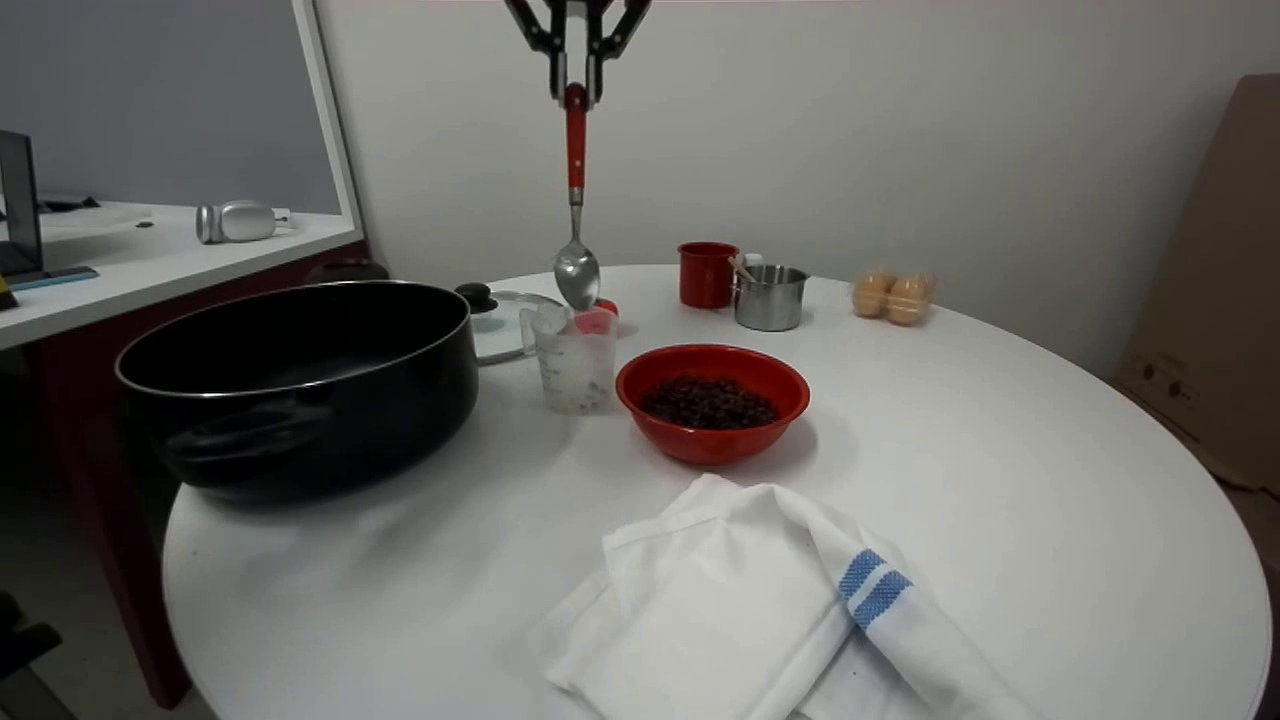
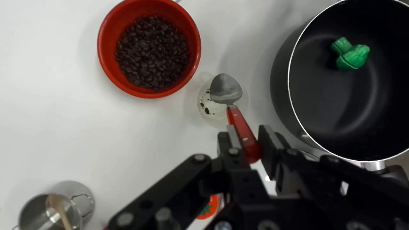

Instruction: Scoop out a spoon of contents from the orange bowl and pour it back into the bowl

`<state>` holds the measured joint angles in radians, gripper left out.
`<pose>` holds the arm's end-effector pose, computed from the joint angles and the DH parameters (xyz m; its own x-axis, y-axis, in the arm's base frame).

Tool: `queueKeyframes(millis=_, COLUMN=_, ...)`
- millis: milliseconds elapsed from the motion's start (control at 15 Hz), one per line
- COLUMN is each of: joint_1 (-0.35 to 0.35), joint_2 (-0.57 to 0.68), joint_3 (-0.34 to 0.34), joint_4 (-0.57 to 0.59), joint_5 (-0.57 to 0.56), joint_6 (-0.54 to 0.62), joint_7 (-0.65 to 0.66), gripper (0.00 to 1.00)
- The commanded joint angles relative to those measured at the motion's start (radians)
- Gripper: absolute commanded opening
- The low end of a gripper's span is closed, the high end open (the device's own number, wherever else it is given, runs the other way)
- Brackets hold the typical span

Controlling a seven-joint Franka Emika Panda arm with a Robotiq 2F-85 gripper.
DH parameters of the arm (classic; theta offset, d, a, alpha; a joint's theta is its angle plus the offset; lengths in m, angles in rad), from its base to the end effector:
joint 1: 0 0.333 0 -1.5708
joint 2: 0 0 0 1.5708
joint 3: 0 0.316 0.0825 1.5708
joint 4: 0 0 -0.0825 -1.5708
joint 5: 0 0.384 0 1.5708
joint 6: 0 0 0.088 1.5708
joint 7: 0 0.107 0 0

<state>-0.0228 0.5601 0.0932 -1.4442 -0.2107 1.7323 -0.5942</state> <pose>0.6778 0.0183 0.3459 0.7140 0.6321 -0.3012 0.6547 -0.7552 -0.0329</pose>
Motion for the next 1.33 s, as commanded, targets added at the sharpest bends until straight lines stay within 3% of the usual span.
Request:
queueKeyframes(millis=0, joint_1=-0.036, joint_2=0.039, joint_3=-0.021, joint_4=0.118, joint_5=0.057, joint_6=-0.044, joint_7=0.006, gripper=0.05)
queueKeyframes(millis=867, joint_1=-0.031, joint_2=0.174, joint_3=-0.057, joint_4=0.166, joint_5=-0.008, joint_6=0.105, joint_7=0.065, gripper=0.05)
queueKeyframes(millis=1267, joint_1=-0.031, joint_2=0.206, joint_3=-0.063, joint_4=0.168, joint_5=-0.024, joint_6=0.113, joint_7=0.062, gripper=0.05)
